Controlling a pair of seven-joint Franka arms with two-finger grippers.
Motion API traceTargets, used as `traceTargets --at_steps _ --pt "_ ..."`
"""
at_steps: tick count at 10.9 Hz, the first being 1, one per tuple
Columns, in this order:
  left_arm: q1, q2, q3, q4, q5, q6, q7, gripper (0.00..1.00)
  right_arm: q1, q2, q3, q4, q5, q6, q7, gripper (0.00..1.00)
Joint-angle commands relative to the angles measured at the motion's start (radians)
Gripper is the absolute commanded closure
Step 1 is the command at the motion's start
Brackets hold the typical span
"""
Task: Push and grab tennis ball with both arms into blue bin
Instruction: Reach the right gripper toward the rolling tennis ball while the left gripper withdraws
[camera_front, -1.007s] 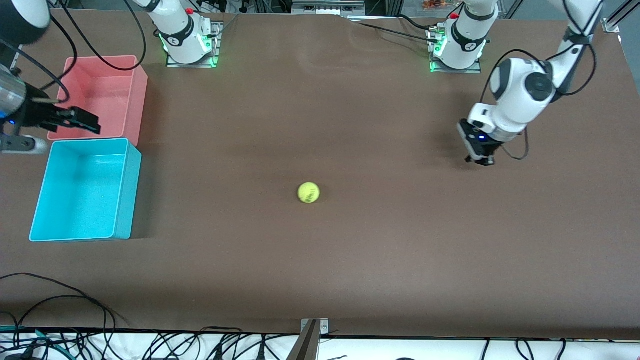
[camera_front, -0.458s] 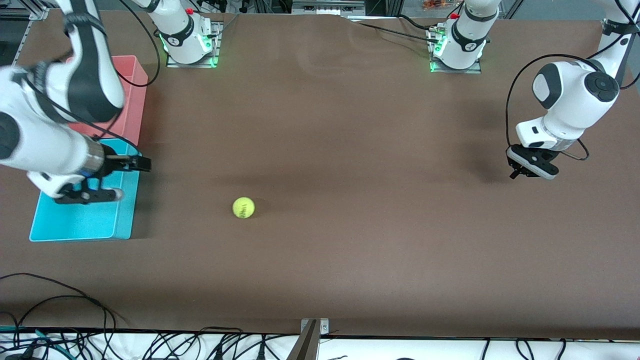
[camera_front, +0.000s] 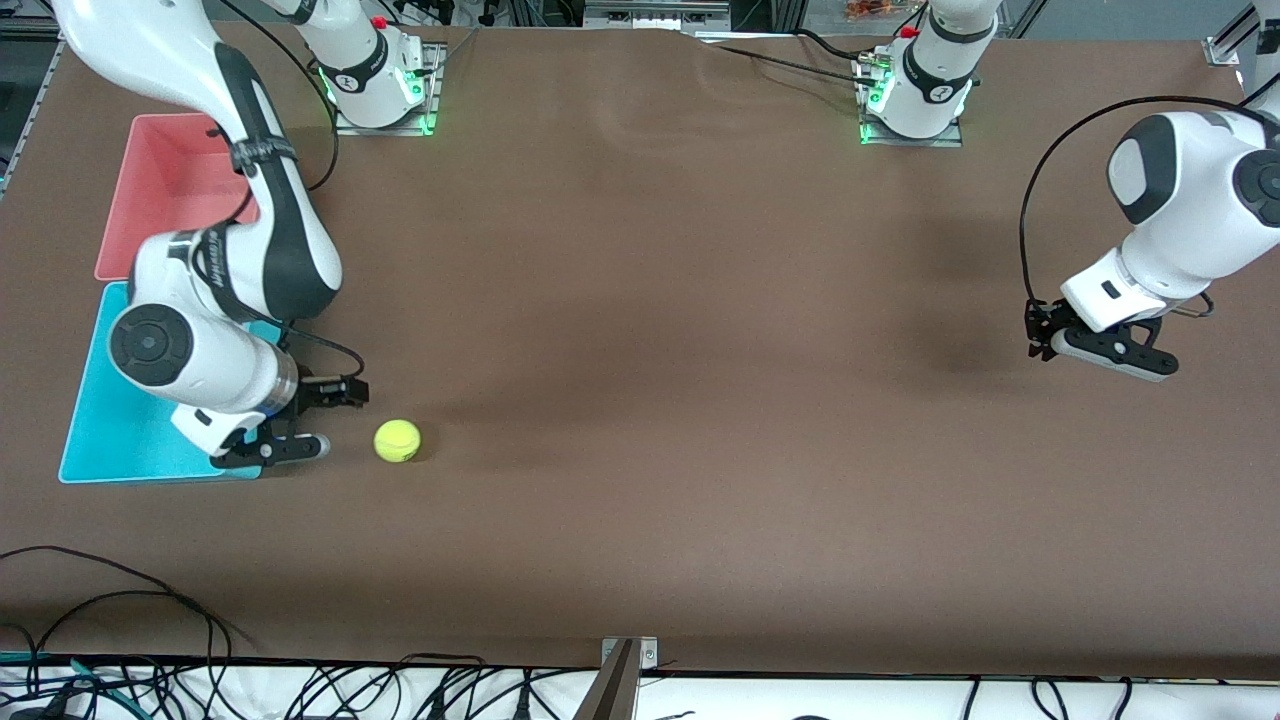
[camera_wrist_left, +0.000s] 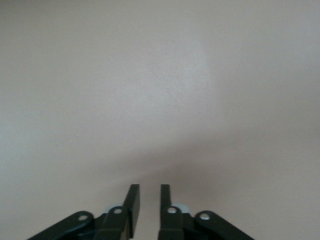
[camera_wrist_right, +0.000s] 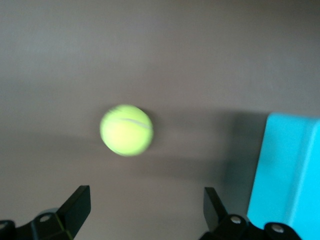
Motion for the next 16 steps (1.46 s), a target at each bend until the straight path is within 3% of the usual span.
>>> traceTargets --at_steps 1,2,5,7,9,11,13,16 --pt "-0.015 0.036 -0.027 0.063 0.013 -0.076 -0.256 0.39 -0.009 0.098 -0.008 0.03 -0.055 0.211 -0.091 0.0" --pt "-0.015 0.032 -0.036 0.063 0.02 -0.09 -0.275 0.0 -0.031 0.144 -0.013 0.03 -0.054 0.283 -0.12 0.0" --pt "-0.015 0.021 -0.04 0.084 0.021 -0.136 -0.376 0.0 -0.084 0.215 -0.013 0.03 -0.053 0.455 -0.231 0.0" --pt "-0.017 0.024 -0.039 0.149 0.021 -0.216 -0.378 0.0 -0.088 0.223 -0.013 0.03 -0.057 0.457 -0.233 0.0" --pt "-0.015 0.024 -0.034 0.154 0.021 -0.219 -0.375 0.0 -0.088 0.223 -0.014 0.03 -0.06 0.457 -0.236 0.0" --pt "-0.008 0.024 -0.03 0.169 0.023 -0.24 -0.375 0.0 -0.086 0.218 -0.014 0.032 -0.06 0.453 -0.237 0.0" --pt "-0.008 0.03 -0.027 0.242 0.023 -0.324 -0.375 0.0 -0.088 0.212 -0.019 0.043 -0.105 0.448 -0.243 0.0" --pt "-0.015 0.018 -0.024 0.299 0.015 -0.372 -0.378 0.0 -0.091 0.211 -0.062 0.145 -0.132 0.269 -0.263 0.0"
